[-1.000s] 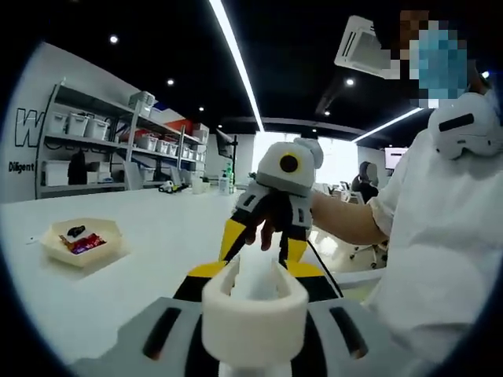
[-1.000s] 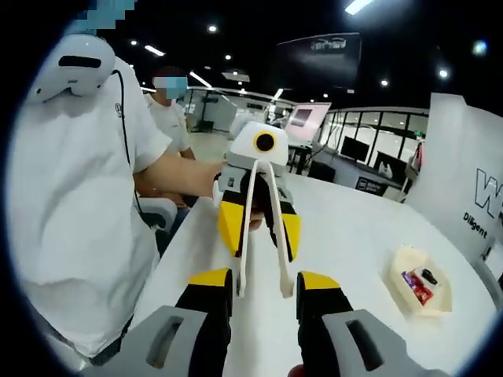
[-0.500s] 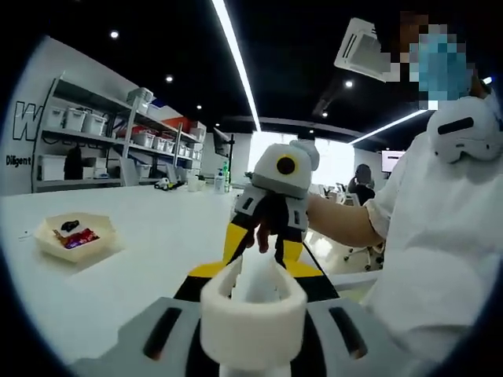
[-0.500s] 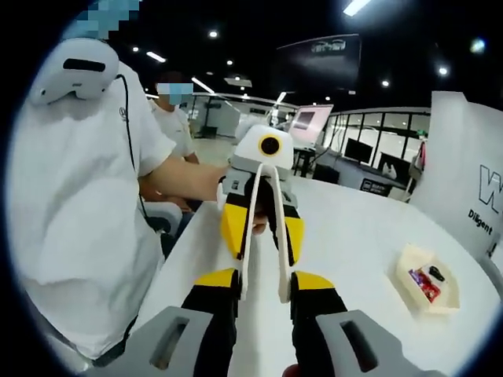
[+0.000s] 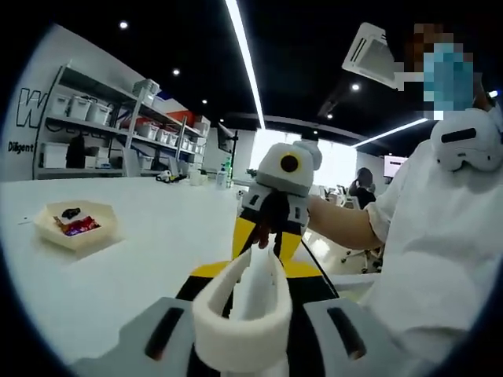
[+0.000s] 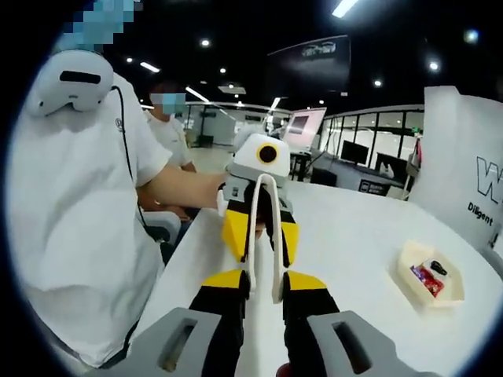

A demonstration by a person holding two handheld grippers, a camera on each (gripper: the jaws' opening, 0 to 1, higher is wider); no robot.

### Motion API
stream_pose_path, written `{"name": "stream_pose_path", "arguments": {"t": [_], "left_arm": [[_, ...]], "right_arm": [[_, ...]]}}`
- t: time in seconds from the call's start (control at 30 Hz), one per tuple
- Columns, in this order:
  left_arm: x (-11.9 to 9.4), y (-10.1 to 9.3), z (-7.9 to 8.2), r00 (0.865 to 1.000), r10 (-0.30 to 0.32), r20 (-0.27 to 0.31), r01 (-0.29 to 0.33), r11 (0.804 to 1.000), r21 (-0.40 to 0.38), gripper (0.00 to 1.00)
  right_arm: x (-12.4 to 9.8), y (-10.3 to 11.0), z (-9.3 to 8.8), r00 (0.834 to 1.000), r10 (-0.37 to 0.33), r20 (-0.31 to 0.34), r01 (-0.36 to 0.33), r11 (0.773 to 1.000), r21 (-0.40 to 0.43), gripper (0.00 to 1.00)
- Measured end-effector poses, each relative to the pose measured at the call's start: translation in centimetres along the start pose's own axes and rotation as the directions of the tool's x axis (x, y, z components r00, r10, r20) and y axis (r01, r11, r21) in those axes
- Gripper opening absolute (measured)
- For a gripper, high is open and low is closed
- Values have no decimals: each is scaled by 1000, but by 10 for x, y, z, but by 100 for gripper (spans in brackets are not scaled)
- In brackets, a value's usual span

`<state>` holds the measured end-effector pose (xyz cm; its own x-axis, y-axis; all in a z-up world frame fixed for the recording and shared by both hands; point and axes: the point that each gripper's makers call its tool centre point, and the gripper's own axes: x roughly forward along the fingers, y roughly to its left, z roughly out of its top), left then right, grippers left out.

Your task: Place the target food into the container with the food tongs after gripping and lifting it, then release it inside without dropping or visibly crushing the food.

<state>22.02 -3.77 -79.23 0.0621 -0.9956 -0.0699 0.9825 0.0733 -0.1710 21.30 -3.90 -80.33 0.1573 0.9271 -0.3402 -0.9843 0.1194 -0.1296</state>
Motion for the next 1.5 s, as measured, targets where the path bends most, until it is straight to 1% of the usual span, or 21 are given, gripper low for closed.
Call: {"name": "stream_pose_path", "arguments": {"t": [0.07,0.13,0.2,0.33,0.47,0.7,0.97,1.17,1.23,1.27,1.3,1.33,1.37,1.4,1.43,1.5], "left_arm": [[-1,1,1,1000,5,1,-5,1000,-2,23],[-4,2,2,1000,8,5,-8,1000,-3,25],[-8,4,5,1000,13,12,-13,1000,-8,26],[-15,7,7,999,28,15,-28,1000,-5,26],[-25,11,6,999,46,7,-46,999,-2,24],[-30,12,0,998,57,-16,-57,998,-6,25],[-34,18,-4,997,76,-27,-77,997,-12,28],[-38,22,-5,996,87,-27,-87,996,-21,31],[-41,29,-3,994,112,-15,-113,993,-21,34],[-42,28,-1,994,106,-5,-106,994,-21,32],[-41,25,-2,997,83,-5,-83,996,-16,23],[-41,24,-3,997,78,-11,-78,997,-2,17],[-40,24,-7,996,85,-32,-84,996,31,14],[-39,24,-8,995,90,-34,-89,996,23,17],[-38,25,-9,995,90,-40,-89,996,21,21],[-37,26,-16,994,85,-69,-86,996,-11,30]], "right_arm": [[-1,-2,0,1000,-7,4,7,1000,-4,10],[-3,-4,2,1000,-14,22,13,1000,10,9],[-5,-5,1,999,-21,24,21,1000,2,9],[-8,-7,4,998,-29,48,29,1000,5,9],[-12,-9,4,998,-39,54,38,999,8,9],[-16,-13,-1,997,-56,50,55,998,22,8],[-21,-15,-8,997,-68,42,66,997,30,7],[-22,-13,-13,998,-54,39,52,998,47,7],[-21,-10,-19,999,-47,18,46,998,41,7],[-20,-11,-20,999,-49,15,48,998,42,6],[-20,-11,-21,999,-49,18,48,998,47,5],[-19,-11,-22,999,-48,20,47,998,53,5],[-19,-12,-25,999,-48,10,47,998,50,5],[-19,-13,-29,999,-54,4,54,997,60,5],[-18,-13,-28,999,-49,18,48,997,63,5],[-17,-14,-34,998,-55,-6,55,996,68,4]]}}
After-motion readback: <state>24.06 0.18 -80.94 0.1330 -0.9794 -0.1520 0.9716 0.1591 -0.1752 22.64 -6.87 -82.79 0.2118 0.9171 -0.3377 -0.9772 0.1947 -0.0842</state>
